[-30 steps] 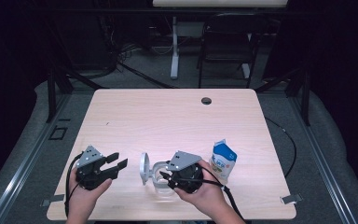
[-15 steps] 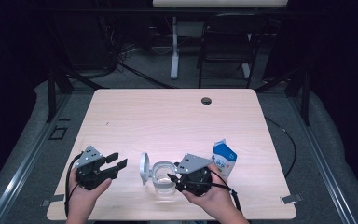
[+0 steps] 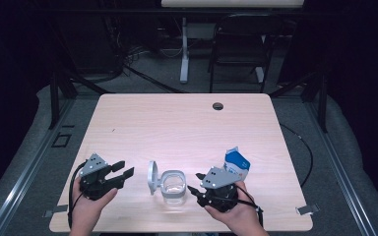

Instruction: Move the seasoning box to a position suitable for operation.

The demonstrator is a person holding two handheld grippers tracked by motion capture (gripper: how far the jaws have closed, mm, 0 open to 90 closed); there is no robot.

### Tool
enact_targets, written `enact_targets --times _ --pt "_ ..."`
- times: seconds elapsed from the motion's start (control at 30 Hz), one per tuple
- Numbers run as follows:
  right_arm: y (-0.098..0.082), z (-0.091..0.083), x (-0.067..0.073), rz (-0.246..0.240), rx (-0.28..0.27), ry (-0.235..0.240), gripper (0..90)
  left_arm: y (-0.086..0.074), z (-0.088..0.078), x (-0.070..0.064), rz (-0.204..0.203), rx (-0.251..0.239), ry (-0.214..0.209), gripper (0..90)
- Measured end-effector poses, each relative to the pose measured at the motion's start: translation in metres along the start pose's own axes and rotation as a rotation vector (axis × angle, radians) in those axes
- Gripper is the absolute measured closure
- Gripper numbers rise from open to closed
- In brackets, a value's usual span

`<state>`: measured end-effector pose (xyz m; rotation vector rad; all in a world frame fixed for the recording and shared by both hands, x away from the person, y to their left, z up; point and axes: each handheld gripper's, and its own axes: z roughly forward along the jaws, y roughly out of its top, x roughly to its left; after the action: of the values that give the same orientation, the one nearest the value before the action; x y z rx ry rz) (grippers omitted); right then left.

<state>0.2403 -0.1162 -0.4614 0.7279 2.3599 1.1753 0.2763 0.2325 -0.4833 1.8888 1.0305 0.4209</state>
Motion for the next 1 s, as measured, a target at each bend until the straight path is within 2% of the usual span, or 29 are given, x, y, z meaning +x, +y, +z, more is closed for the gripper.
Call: enact_targets --times 0.23,0.47,0.63,0.77,1.0 --pt "-0.015 -0.011 -0.007 0.06 -0.008 -0.008 53.4 0.0 0.001 0.0 0.002 0.006 -0.011 54.5" --pt "-0.03 -0.019 -0.01 0.051 0.019 -0.012 53.9 -0.002 0.001 0.001 -0.018 -0.004 -0.019 52.7" --pt "-0.039 -0.023 -0.012 0.058 0.018 -0.025 51.7 -0.002 0.001 0.001 -0.021 0.002 -0.003 50.9" --pt "-0.046 -0.025 -0.016 0.08 0.021 -0.042 50.5 -0.003 0.001 0.002 -0.015 0.007 0.005 50.6" --pt "-0.063 -0.028 -0.027 0.122 0.024 -0.041 48.2 -0.003 -0.001 0.004 -0.022 0.01 0.028 50.8"
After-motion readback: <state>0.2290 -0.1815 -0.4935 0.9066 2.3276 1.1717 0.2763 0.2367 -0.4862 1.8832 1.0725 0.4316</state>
